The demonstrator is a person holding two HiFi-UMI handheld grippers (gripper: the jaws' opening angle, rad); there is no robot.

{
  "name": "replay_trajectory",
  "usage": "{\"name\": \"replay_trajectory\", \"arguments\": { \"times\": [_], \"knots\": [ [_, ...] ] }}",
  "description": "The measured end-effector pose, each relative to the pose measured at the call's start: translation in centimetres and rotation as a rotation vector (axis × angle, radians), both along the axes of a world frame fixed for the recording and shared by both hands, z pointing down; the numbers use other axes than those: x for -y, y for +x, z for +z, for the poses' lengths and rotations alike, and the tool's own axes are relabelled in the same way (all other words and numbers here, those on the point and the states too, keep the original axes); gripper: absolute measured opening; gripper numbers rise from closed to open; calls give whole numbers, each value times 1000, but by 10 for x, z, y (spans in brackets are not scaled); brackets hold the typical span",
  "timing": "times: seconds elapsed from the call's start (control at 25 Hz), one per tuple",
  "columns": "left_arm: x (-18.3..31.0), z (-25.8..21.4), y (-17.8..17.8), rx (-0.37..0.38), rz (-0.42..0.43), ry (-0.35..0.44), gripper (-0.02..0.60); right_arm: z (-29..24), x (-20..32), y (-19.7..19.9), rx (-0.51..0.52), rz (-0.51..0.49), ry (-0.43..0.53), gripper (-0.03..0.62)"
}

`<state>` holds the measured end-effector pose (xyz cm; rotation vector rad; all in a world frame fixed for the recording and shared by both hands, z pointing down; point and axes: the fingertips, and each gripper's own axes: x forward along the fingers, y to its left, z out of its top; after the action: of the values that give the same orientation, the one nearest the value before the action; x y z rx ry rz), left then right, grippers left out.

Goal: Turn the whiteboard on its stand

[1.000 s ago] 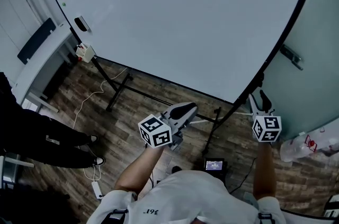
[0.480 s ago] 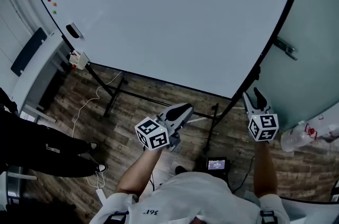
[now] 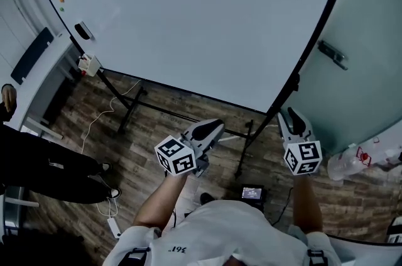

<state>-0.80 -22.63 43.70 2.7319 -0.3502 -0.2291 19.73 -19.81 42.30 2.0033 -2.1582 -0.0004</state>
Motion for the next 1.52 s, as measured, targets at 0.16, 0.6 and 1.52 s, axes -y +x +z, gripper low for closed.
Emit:
{"name": "replay_trajectory", "arguments": {
  "times": [0.16, 0.6, 1.52],
  "knots": [
    [-16, -4, 11, -1, -32, -4, 49, 1, -13, -3, 16, -58, -9, 141],
    [-66, 2, 39, 4, -101, -29, 48, 15, -48, 11, 42, -154, -44, 103],
    [-136, 9, 15, 7, -233, -57, 48, 24, -88, -25, 92, -312, -62, 64]
  ]
}}
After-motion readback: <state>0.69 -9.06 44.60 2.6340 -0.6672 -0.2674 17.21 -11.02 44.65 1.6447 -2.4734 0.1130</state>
